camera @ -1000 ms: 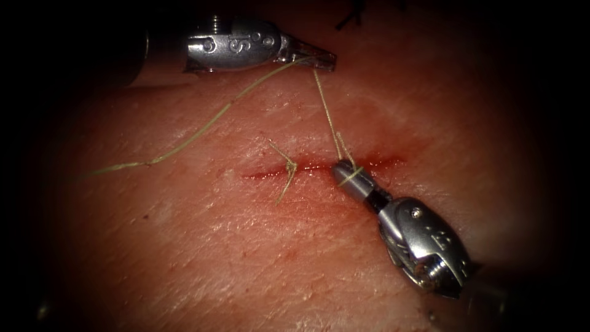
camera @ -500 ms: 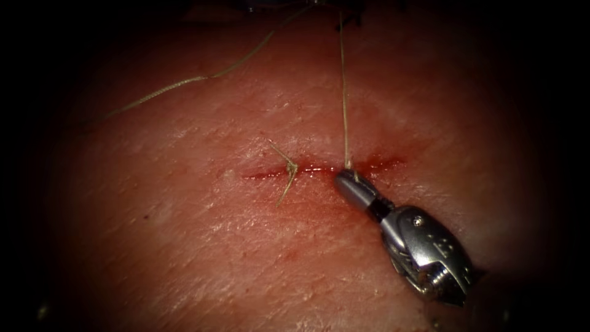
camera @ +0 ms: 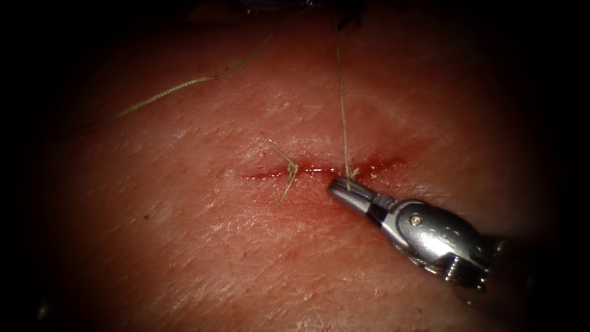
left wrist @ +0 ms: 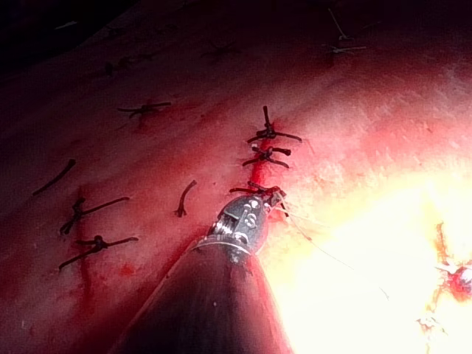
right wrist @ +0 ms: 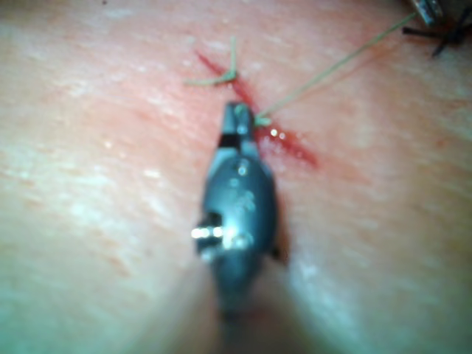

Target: Wound Closure

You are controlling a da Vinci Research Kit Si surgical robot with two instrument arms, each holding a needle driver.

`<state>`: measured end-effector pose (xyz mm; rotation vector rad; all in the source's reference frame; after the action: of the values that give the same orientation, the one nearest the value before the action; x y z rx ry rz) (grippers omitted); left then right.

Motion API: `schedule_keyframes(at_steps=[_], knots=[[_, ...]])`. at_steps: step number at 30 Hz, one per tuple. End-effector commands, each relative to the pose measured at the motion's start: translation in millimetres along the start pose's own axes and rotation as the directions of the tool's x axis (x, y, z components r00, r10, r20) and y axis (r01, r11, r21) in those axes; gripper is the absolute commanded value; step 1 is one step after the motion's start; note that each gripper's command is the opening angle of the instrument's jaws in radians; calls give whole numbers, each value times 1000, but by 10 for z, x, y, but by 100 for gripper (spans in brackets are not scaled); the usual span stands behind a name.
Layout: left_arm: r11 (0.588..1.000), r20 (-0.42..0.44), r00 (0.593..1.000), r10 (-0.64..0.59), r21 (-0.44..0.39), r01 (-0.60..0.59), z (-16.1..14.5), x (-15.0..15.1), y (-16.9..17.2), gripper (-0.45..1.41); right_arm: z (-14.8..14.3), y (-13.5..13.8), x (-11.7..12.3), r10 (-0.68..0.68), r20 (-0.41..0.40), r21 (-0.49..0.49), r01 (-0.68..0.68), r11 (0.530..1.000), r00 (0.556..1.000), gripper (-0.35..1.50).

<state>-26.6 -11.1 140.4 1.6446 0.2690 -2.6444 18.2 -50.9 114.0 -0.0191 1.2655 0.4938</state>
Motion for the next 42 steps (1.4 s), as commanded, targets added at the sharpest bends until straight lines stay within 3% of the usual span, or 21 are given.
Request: schedule_keyframes(at_steps=[1, 3, 6, 10, 13, 15, 16, 19, 26, 36, 38, 41, 42], knots=[[1000, 0, 1000, -3, 2, 3, 5, -2, -9, -45, 10, 0, -4, -56, 0, 14, 56, 998, 998, -35], [1000, 0, 1000, -3, 2, 3, 5, -3, -12, -45, 13, -2, -4, -141, 1, 42, 141, 989, 990, -35], [1000, 1, 1000, -3, 3, 3, 5, -5, -15, -45, 15, -4, -1, -339, -5, 98, 337, 936, 941, -35], [1000, 2, 1000, -1, 4, 1, 5, -7, -16, -45, 14, -11, 7, -620, -43, 154, 618, 771, 784, -35], [1000, 5, 1000, 0, 3, 0, 6, -8, -14, -45, 13, -13, 16, -729, -82, 189, 729, 658, 680, -35], [1000, 9, 1000, -5, 2, 5, 7, -9, -13, -45, 14, -12, 21, -754, -83, 210, 751, 626, 652, -35], [1000, 9, 1000, -4, 3, 4, 7, -9, -12, -45, 14, -11, 22, -781, -93, 215, 778, 590, 617, -35], [1000, 12, 1000, -3, 2, 3, 8, -10, -10, -45, 17, -5, 23, -808, -94, 246, 800, 547, 582, -35], [1000, 14, 1000, -8, -1, 8, 7, -11, -13, -45, 18, 5, 19, -829, -106, 271, 818, 507, 549, -35], [1000, 12, 1000, -9, -3, 9, 6, -12, -17, -45, 18, -1, 12, -834, -117, 288, 822, 491, 539, -35], [1000, 13, 1000, -9, -3, 9, 6, -12, -16, -45, 19, -1, 11, -824, -106, 298, 808, 508, 557, -35], [1000, 15, 1000, -10, -4, 10, 7, -9, -10, -45, 17, 4, 15, -774, -44, 312, 745, 590, 632, -35], [1000, 14, 1000, -13, -6, 13, 6, -5, -5, -45, 10, 7, 20, -691, 41, 325, 644, 692, 721, 42]])
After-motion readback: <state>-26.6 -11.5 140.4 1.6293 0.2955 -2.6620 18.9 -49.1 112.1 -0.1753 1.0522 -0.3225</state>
